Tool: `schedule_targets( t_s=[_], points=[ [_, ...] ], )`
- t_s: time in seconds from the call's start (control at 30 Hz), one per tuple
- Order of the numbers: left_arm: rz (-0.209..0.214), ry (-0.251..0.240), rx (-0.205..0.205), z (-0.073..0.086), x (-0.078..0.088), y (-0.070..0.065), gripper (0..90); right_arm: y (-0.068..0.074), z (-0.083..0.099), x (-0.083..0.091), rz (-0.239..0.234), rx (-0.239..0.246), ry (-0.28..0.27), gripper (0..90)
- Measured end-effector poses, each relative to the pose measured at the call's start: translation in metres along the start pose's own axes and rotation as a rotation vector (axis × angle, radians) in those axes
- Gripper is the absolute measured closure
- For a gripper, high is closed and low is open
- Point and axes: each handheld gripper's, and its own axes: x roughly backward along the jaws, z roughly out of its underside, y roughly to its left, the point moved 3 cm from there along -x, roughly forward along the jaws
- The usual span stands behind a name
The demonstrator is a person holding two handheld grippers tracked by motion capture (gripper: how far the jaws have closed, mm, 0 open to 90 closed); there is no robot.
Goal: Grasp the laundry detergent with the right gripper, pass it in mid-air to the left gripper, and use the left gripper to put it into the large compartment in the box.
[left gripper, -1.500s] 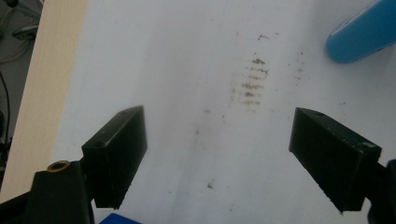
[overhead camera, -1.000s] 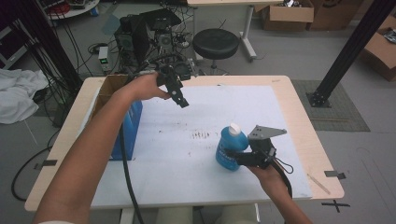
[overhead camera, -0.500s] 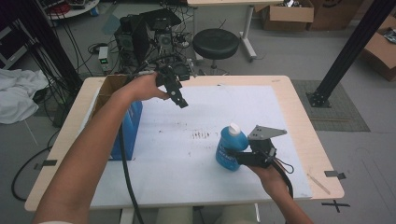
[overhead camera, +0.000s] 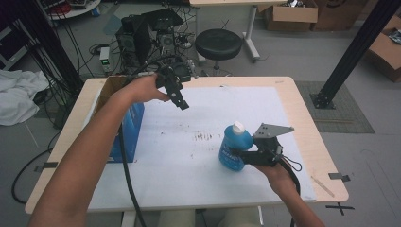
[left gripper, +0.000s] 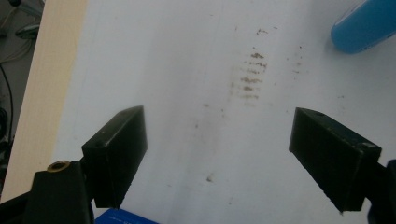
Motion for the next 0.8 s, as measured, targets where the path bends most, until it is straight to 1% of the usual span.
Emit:
schedule_targets(
  t_s=[0.17, 0.3, 0.37, 0.53, 0.6, 0.67, 0.7, 0.8],
  points=[
    [-0.002, 0.003, 0.002, 0.002, 0.002, -0.002, 19.8, -0.003, -0.007, 0.008, -0.008, 0.011, -0.002, 44.3],
    [-0.003, 0.004, 0.0, 0.003, 0.004, -0.003, 19.7, -0.006, -0.012, 0.015, -0.032, 0.024, -0.003, 44.3],
    [-0.001, 0.006, 0.0, 0.003, 0.005, -0.004, 19.6, -0.007, -0.015, 0.019, -0.053, 0.042, -0.007, 44.3],
    [0.003, 0.017, -0.021, 0.003, 0.007, -0.01, 19.6, -0.011, -0.024, 0.028, -0.111, 0.078, -0.017, 44.2],
    [0.008, 0.015, -0.012, 0.002, 0.01, -0.013, 19.9, -0.013, -0.028, 0.031, -0.138, 0.091, -0.023, 44.2],
    [0.016, 0.014, -0.017, 0.002, 0.014, -0.016, 19.9, -0.014, -0.033, 0.034, -0.172, 0.105, -0.029, 44.2],
    [0.018, 0.011, -0.012, 0.003, 0.015, -0.018, 20.1, -0.015, -0.034, 0.035, -0.184, 0.113, -0.029, 44.2],
    [0.021, 0.019, -0.02, 0.004, 0.019, -0.022, 20.1, -0.015, -0.039, 0.036, -0.213, 0.134, -0.028, 44.1]
  ],
)
